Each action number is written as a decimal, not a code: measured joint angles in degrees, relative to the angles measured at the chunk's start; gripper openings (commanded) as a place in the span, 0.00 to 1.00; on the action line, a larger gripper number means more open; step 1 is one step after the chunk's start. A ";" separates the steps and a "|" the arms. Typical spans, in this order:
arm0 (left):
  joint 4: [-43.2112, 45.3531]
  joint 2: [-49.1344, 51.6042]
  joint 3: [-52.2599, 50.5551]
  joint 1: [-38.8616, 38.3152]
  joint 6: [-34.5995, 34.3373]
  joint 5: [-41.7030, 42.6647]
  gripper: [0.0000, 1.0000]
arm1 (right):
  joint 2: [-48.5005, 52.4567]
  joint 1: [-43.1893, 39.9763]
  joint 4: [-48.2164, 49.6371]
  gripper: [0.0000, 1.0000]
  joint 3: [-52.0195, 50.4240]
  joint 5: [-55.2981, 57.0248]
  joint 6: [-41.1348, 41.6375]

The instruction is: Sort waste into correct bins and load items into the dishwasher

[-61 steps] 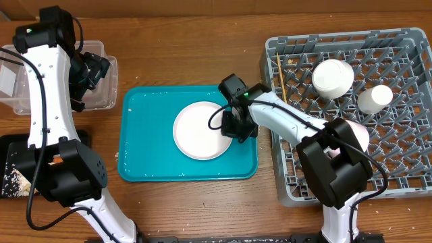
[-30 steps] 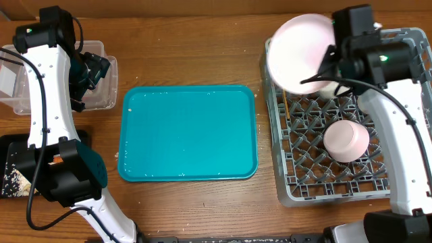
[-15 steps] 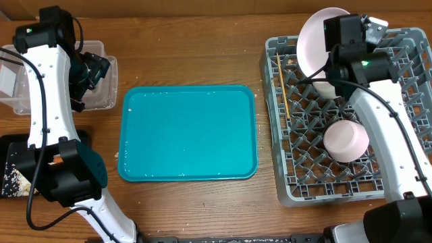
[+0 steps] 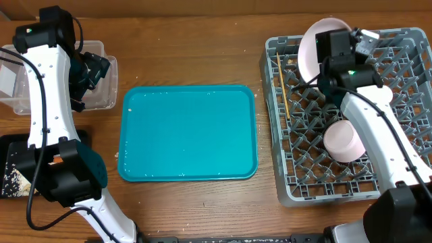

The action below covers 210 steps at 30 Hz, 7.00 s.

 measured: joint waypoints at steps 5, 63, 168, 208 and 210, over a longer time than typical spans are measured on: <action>-0.02 0.00 0.00 0.00 0.00 0.00 1.00 | 0.52 0.20 0.68 0.04 -0.72 0.37 0.33; 0.00 0.00 0.00 0.00 0.00 0.00 1.00 | -2.99 16.50 -26.05 1.00 25.44 -17.68 6.62; -0.02 0.00 0.00 0.00 -0.02 0.22 1.00 | -61.29 0.70 23.37 1.00 -46.99 -55.01 -20.22; 0.04 0.00 0.00 0.00 -0.02 0.20 1.00 | -93.26 -6.71 48.43 1.00 -79.34 -46.73 -20.24; 0.04 0.00 0.00 0.00 -0.02 0.22 1.00 | -93.33 -6.71 45.75 1.00 -79.34 -46.07 -20.22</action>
